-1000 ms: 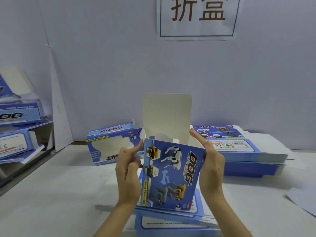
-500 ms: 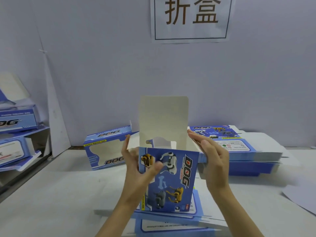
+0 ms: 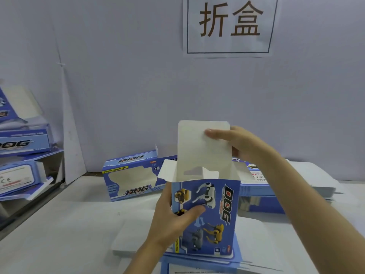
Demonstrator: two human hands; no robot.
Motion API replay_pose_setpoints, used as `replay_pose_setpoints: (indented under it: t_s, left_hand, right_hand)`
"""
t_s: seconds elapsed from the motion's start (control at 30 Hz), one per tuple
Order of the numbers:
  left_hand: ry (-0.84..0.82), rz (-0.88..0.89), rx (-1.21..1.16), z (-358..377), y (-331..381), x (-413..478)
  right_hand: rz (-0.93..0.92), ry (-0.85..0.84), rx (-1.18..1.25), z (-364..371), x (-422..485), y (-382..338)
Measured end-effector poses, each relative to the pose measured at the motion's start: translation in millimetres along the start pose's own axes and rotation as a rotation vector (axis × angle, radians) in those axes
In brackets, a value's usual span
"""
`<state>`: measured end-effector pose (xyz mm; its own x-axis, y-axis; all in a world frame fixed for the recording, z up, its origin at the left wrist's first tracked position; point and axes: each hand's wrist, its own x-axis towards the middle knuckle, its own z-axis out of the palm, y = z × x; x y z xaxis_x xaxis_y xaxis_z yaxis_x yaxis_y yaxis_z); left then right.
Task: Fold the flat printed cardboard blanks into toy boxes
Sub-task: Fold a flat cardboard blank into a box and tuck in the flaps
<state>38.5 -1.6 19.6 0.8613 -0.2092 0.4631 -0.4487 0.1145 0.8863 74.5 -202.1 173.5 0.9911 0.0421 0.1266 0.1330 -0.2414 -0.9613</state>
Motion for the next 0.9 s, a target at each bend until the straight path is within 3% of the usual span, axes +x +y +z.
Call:
replay_pose_setpoints:
  t_s: [0.07, 0.13, 0.2, 0.3, 0.43, 0.57, 0.63, 0.73, 0.9]
  left_hand:
    - [0.001, 0.018, 0.02, -0.1, -2.0, -0.5]
    - [-0.001, 0.034, 0.028, -0.5, -4.4, -0.4]
    - [-0.014, 0.041, 0.032, 0.3, -5.7, -1.0]
    - [-0.024, 0.05, 0.049, 0.0, -5.2, -2.4]
    - [-0.029, 0.049, 0.038, 0.6, -4.8, -3.6]
    - [-0.035, 0.047, 0.032, 0.4, -3.2, -3.1]
    - [-0.03, 0.048, 0.028, -0.1, -3.1, -1.7]
    - [-0.017, 0.036, 0.012, -1.0, -4.2, -1.1]
    - [-0.01, 0.024, 0.002, 0.0, -3.6, 0.0]
  right_hand:
    - [0.264, -0.044, 0.013, -0.2, 16.2, 11.6]
    - [0.458, -0.139, -0.229, -0.8, 30.6, 31.1]
    - [0.539, -0.21, -0.492, -6.3, 36.9, 48.6]
    - [0.639, -0.165, -0.411, -16.3, 37.0, 54.2]
    - [0.462, -0.052, -0.326, -17.1, 29.6, 48.5]
    - [0.323, -0.114, -0.219, -7.0, 15.3, 28.7]
    - [0.109, 0.01, -0.138, -3.7, 13.2, 18.3]
    - [-0.147, 0.025, -0.001, 1.7, 7.8, 8.1]
    - [-0.257, 0.021, 0.023, -2.1, 1.8, 3.7]
